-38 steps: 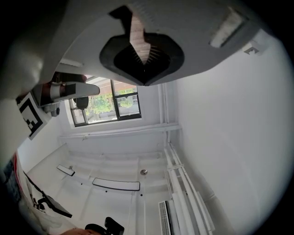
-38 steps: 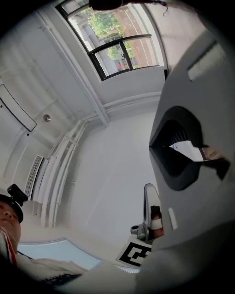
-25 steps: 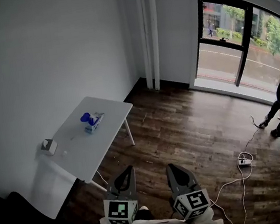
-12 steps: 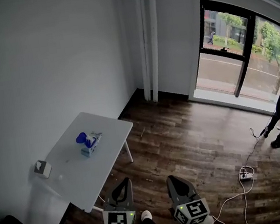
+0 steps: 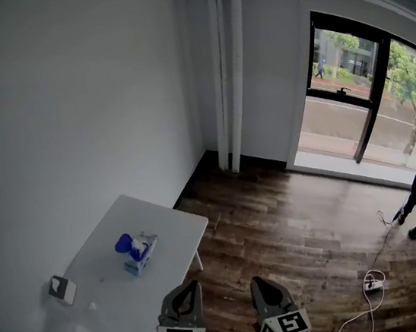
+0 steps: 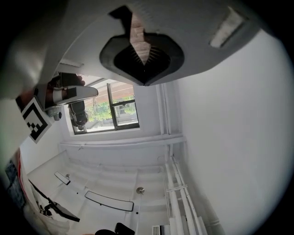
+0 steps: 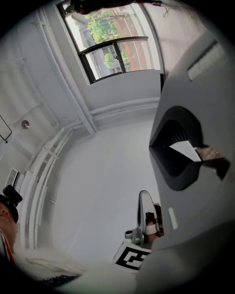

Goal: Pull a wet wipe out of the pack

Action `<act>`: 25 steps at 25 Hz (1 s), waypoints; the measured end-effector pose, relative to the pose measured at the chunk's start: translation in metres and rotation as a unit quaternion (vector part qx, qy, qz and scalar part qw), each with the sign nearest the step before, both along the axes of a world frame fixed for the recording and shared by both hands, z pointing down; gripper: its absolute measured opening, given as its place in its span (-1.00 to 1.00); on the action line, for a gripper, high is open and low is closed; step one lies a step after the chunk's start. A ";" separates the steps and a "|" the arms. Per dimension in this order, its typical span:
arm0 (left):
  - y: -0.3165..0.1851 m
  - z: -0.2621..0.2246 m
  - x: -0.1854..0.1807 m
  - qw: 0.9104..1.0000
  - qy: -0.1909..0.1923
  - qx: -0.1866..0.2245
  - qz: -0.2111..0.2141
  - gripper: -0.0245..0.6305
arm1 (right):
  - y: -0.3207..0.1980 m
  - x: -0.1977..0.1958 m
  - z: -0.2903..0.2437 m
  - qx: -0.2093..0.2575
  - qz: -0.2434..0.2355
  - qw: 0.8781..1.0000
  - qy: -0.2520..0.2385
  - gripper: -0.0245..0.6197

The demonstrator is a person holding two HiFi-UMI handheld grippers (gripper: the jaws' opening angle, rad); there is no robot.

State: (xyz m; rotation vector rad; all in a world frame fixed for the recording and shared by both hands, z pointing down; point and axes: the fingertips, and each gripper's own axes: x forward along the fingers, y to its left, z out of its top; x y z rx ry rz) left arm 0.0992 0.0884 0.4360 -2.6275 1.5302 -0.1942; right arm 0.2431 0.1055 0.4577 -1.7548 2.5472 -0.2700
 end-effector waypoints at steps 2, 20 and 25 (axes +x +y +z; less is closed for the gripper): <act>-0.015 -0.003 -0.006 1.000 0.001 -0.006 0.003 -0.92 | -0.015 -0.012 -0.003 -0.004 0.001 1.000 -0.003 -0.91; -0.105 0.003 -0.043 1.000 0.023 -0.009 -0.003 -0.92 | -0.112 -0.060 0.004 -0.005 -0.027 0.999 0.016 -0.91; -0.135 0.015 -0.052 0.999 0.011 -0.010 -0.039 -0.92 | -0.155 -0.062 0.017 0.000 -0.060 0.998 0.017 -0.91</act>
